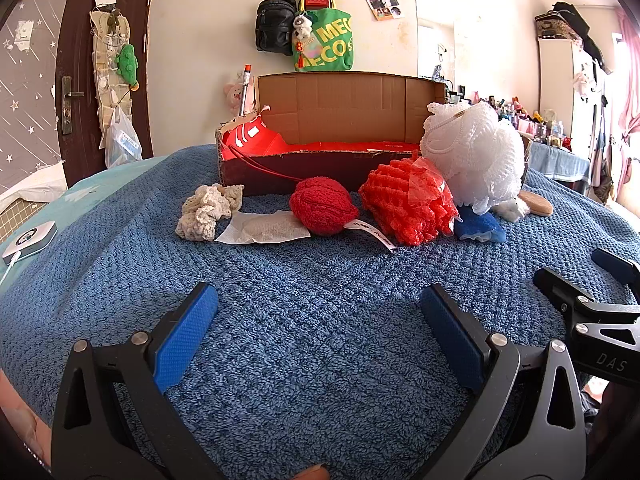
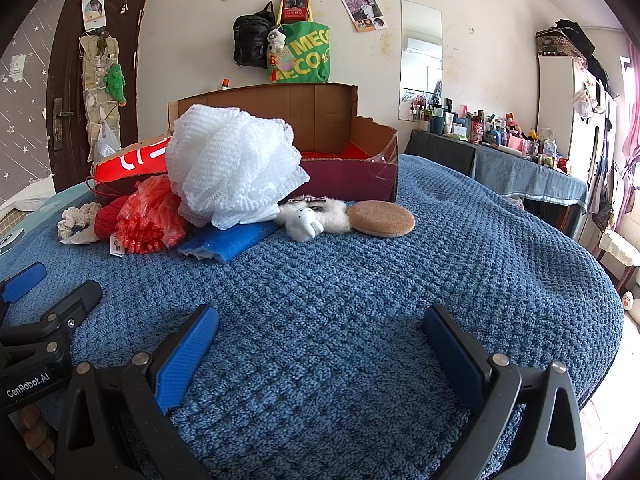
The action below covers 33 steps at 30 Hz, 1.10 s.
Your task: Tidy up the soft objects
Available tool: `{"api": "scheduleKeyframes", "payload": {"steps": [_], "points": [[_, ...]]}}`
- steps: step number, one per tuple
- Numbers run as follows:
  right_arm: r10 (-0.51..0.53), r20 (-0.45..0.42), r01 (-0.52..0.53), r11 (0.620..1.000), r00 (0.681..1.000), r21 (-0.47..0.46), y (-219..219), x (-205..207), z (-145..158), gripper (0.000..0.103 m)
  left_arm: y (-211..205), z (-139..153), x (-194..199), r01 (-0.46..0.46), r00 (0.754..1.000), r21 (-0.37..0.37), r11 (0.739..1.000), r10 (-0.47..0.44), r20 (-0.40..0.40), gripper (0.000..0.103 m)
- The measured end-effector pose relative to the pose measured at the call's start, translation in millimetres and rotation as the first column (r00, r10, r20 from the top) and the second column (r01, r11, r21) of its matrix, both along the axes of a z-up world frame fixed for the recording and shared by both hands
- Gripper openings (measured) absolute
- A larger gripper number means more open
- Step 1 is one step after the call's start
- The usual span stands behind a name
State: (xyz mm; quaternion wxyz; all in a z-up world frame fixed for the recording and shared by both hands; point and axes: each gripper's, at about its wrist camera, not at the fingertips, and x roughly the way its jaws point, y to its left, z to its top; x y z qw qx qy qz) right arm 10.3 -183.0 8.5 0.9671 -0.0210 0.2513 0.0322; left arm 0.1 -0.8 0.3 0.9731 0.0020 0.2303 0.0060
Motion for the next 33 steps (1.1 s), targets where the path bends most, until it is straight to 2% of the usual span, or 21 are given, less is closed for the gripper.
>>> {"api": "scheduleKeyframes", "payload": {"steps": [26,33], "points": [[0.001,-0.001,-0.001,1.000,1.000,0.003,1,-1,-2,0.103,0,1,0,0.003,1.000,0.001,1.000,-0.003,-0.003,0.103],[0.014,-0.006,-0.014,1.000,1.000,0.003,3,1,3,0.103,-1,16,3,0.023,1.000,0.005,1.000,-0.023,0.020,0.103]]}}
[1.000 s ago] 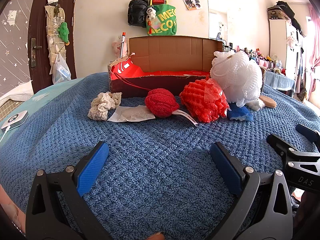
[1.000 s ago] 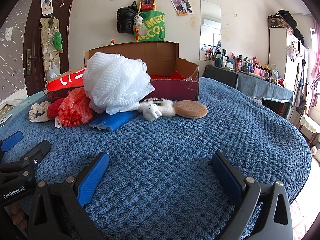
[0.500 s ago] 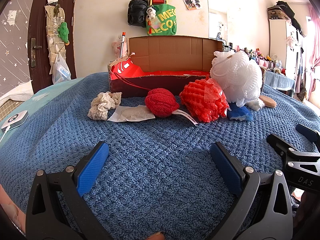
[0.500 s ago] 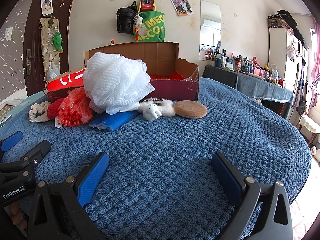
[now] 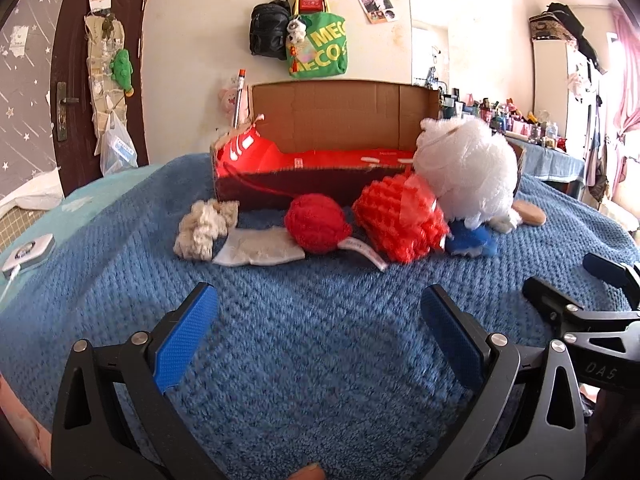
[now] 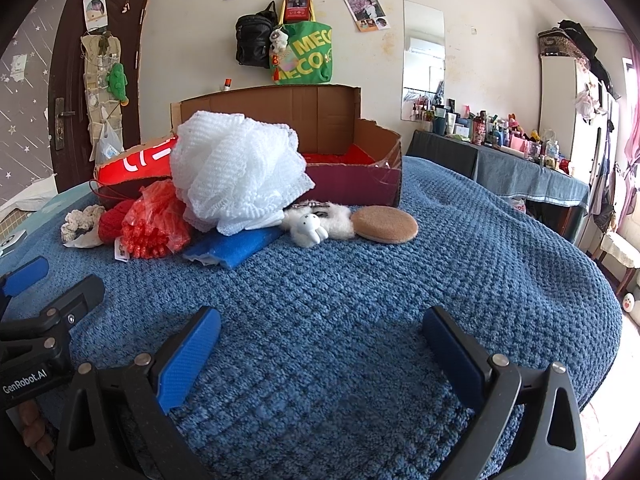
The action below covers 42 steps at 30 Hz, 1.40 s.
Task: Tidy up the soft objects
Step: 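Grasp the white mesh puff with the right tool while the left tool grasps the red knitted bunny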
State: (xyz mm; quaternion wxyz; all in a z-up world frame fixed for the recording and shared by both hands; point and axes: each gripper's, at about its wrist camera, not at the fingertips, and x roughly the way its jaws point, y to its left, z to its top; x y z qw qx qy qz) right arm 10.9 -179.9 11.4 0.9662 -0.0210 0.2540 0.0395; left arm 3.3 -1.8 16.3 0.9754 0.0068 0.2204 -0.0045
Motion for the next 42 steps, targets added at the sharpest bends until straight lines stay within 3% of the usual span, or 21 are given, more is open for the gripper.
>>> {"api": "scheduleKeyframes", "payload": {"steps": [22,28,33,42], "points": [[0.094,0.036,-0.096,0.993,0.995,0.063,10,43,53,0.103,21,48,41,0.058,0.998,-0.016,0.998,-0.058,-0.020,0.103],[0.175,0.009,-0.175,0.980,0.985,0.098,13,64,63,0.103,24,51,62,0.137,0.986,-0.014,0.990,-0.138,-0.092,0.103],[0.255,-0.037,-0.245,0.954,0.966,0.174,8,87,66,0.103,21,46,75,0.204,0.970,0.042,0.978,-0.196,-0.146,0.103],[0.351,-0.111,-0.317,0.918,0.930,0.240,9,112,59,0.103,28,39,98,0.220,0.949,0.009,0.975,-0.212,-0.235,0.098]]}}
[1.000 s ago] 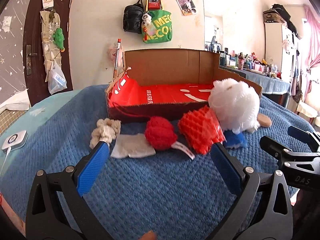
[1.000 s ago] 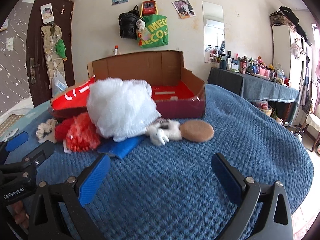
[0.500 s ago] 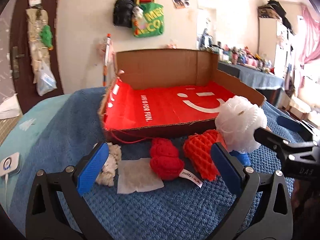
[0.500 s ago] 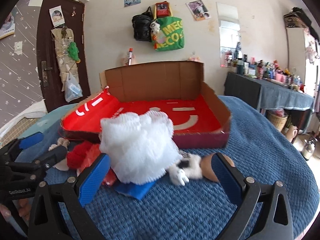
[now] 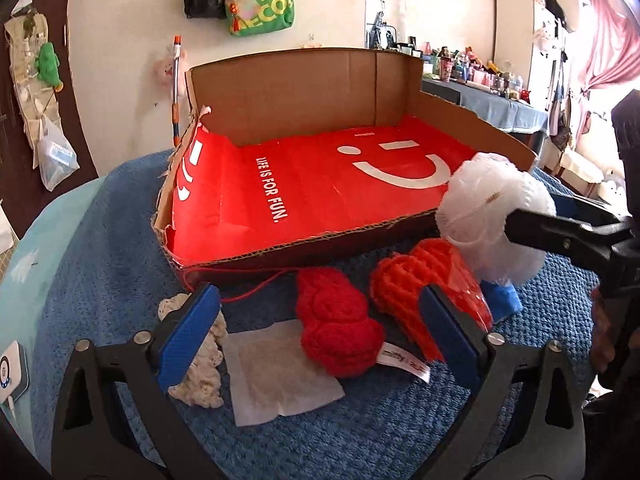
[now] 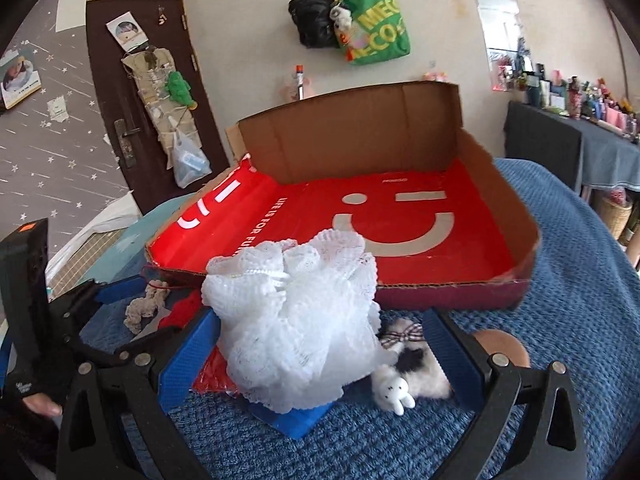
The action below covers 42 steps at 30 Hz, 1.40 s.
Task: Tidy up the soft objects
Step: 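Grasp the white mesh puff with the right tool while the left tool grasps the red knitted bunny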
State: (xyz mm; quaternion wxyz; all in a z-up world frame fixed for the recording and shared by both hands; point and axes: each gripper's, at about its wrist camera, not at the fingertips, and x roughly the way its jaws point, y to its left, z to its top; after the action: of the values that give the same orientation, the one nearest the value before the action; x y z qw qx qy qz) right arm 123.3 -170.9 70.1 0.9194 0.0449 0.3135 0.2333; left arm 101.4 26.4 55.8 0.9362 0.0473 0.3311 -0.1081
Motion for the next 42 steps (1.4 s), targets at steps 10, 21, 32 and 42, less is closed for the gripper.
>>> {"api": "scheduleKeyframes", "payload": {"steps": [10,21,32,42], "points": [[0.086,-0.104,-0.075,0.992,0.991,0.105,-4,18,-14,0.103,1,-5,14,0.073,0.995,-0.027,0.997,-0.075,-0.072,0.078],[0.081,-0.122,-0.062,0.986,0.989,0.152,-11,21,-18,0.103,2,-2,10,0.101,0.988,0.029,0.994,-0.097,-0.116,0.078],[0.089,-0.088,-0.084,0.995,0.992,0.061,4,16,-15,0.087,-8,-24,28,0.089,0.981,0.046,0.995,-0.080,-0.176,0.062],[0.116,0.002,-0.115,0.990,0.993,0.080,1,-1,10,0.059,-4,4,11,0.146,0.981,-0.076,0.986,-0.154,-0.114,0.043]]}}
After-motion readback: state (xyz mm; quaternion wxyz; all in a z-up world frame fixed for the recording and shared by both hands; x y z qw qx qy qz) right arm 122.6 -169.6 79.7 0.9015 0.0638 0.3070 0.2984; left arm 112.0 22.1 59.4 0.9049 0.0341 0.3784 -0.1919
